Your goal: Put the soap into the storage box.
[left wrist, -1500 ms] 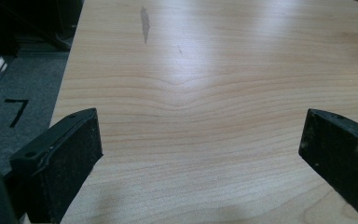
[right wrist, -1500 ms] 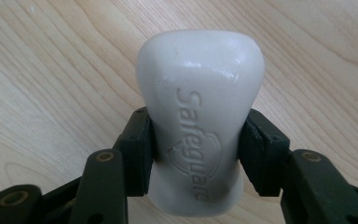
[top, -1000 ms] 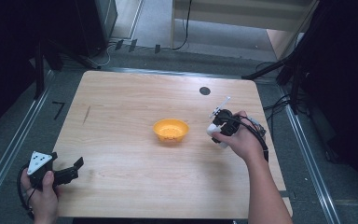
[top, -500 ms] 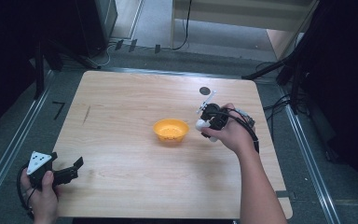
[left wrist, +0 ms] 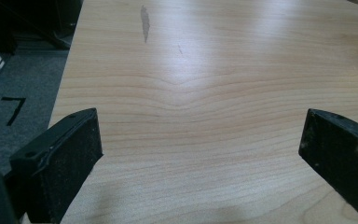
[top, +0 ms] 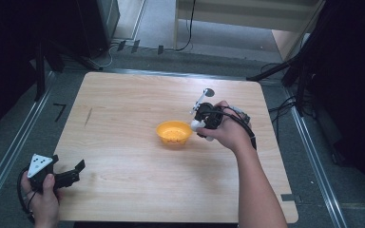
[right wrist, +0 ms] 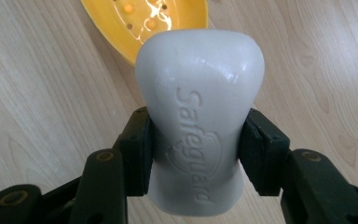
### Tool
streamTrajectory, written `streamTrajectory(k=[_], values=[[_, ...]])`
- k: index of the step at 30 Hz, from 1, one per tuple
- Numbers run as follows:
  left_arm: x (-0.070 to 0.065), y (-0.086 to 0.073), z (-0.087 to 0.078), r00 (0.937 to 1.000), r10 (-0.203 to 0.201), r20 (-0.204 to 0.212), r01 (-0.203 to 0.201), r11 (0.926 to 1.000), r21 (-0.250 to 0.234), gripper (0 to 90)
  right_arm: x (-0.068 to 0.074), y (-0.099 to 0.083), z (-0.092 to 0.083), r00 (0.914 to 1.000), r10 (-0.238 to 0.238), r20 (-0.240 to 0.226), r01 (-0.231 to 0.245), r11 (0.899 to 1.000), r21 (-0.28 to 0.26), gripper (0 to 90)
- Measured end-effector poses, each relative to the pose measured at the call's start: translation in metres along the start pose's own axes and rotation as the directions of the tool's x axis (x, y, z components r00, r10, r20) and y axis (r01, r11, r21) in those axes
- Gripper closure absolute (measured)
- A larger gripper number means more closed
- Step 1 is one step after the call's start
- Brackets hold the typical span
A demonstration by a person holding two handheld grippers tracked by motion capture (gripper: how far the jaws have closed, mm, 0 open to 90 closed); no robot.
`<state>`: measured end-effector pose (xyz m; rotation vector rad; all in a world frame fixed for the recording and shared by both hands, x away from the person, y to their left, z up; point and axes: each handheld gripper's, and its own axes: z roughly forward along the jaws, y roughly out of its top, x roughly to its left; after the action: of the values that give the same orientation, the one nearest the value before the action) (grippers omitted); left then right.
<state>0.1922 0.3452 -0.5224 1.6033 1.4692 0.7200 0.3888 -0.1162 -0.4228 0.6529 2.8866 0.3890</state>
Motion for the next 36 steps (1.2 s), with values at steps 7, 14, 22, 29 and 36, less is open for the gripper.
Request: streamTrajectory(k=[7, 14, 22, 29, 36], values=[[0.000, 0.000, 0.000, 1.0000, 0.001, -0.002, -0.001, 1.0000, 0.003, 0.0, 0.003, 0.015, 0.001, 0.9985, -0.055, -0.003, 0.055, 0.998, -0.004, 51.5], [0.000, 0.000, 0.000, 1.0000, 0.000, -0.001, 0.000, 1.0000, 0.004, 0.0, 0.008, 0.028, 0.003, 0.9943, -0.105, -0.017, 0.105, 0.994, 0.000, 51.5], [0.000, 0.000, 0.000, 1.0000, -0.003, -0.001, 0.003, 1.0000, -0.001, 0.0, 0.013, 0.043, 0.006, 0.9886, -0.147, -0.034, 0.147, 0.989, 0.002, 51.5], [0.000, 0.000, 0.000, 1.0000, -0.002, 0.001, 0.002, 1.0000, 0.002, 0.0, 0.017, 0.056, 0.009, 0.9811, -0.190, -0.038, 0.190, 0.982, 0.006, 51.5], [0.000, 0.000, 0.000, 1.0000, 0.001, 0.001, -0.001, 1.0000, 0.002, 0.0, 0.023, 0.067, 0.012, 0.9697, -0.241, -0.041, 0.242, 0.970, 0.021, 51.5]])
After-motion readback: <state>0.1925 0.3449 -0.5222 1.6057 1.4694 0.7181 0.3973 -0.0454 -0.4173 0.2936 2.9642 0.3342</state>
